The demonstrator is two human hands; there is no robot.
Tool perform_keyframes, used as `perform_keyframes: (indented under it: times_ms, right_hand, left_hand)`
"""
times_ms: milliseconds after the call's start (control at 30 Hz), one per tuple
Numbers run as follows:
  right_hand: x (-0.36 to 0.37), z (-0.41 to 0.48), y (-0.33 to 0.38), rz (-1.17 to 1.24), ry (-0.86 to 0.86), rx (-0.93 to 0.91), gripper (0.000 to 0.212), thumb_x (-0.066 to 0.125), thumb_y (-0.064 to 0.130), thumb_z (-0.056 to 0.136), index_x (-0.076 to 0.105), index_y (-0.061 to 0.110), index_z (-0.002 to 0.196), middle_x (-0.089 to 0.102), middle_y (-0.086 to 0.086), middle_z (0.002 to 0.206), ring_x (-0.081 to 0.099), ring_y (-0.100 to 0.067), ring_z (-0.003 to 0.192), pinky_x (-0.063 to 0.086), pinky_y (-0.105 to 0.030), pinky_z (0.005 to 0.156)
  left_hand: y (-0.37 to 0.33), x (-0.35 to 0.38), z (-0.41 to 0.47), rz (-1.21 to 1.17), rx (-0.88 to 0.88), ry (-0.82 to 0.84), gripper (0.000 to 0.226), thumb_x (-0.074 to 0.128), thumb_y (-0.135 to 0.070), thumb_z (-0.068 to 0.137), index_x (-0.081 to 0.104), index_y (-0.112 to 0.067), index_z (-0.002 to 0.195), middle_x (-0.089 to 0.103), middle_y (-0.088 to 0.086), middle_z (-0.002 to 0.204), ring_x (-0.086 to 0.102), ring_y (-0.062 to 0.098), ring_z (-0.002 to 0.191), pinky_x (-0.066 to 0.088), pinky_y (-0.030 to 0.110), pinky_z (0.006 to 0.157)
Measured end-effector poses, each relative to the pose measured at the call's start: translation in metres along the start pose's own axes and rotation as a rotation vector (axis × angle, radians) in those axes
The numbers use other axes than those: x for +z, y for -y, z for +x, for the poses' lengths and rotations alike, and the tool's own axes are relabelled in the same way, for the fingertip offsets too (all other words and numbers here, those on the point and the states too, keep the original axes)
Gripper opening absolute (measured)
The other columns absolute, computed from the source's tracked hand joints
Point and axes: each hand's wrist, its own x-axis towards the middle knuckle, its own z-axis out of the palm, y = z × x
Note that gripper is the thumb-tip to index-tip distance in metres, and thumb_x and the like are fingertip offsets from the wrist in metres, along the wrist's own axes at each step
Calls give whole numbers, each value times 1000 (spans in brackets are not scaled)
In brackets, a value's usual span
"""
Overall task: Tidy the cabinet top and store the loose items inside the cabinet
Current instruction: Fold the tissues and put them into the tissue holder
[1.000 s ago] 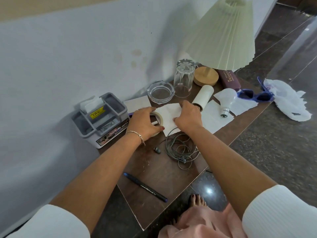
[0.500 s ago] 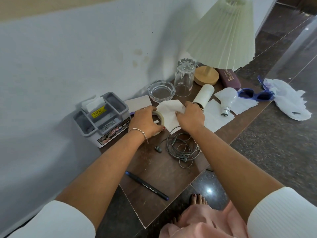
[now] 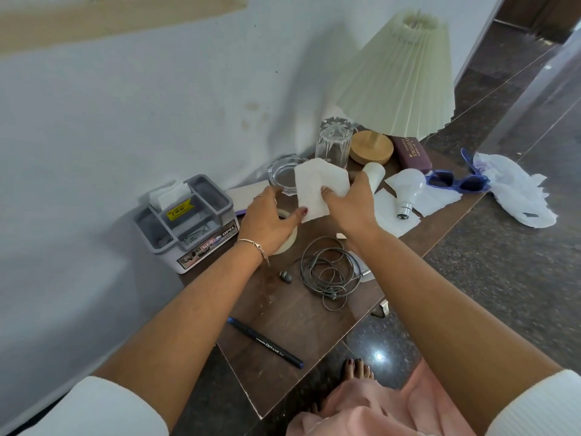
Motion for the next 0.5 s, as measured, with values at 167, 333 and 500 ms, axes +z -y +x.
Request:
perform_keyframes:
  times_ms: [167, 333, 500]
  right_hand:
    - [1, -18, 8, 296, 73, 104, 53, 73, 6, 80, 39, 12, 119, 54, -12, 117, 59, -27, 107, 54, -49, 90]
    - [0, -38, 19, 385, 201, 82, 75, 79, 1, 72, 35, 14, 132, 56, -2, 110, 60, -17, 102, 55, -31, 79]
    - [11, -48, 32, 577, 297, 267, 77, 82, 27, 72, 39, 11, 133, 61, -11, 122, 63, -26, 109, 52, -46, 95]
  left_hand:
    - [-25, -25, -8, -769, -260, 203, 31, 72, -28, 82, 57, -17, 107, 69, 6, 95, 66, 21, 92, 53, 40, 91]
    - [-26, -48, -16, -957, -281, 88, 42, 75, -11, 78, 60, -8, 117, 69, 13, 106, 68, 28, 94, 58, 45, 79]
    - [-20, -71, -29, -983, -278, 135, 38, 71, -5, 79, 63, -5, 116, 68, 17, 114, 65, 34, 105, 53, 49, 90]
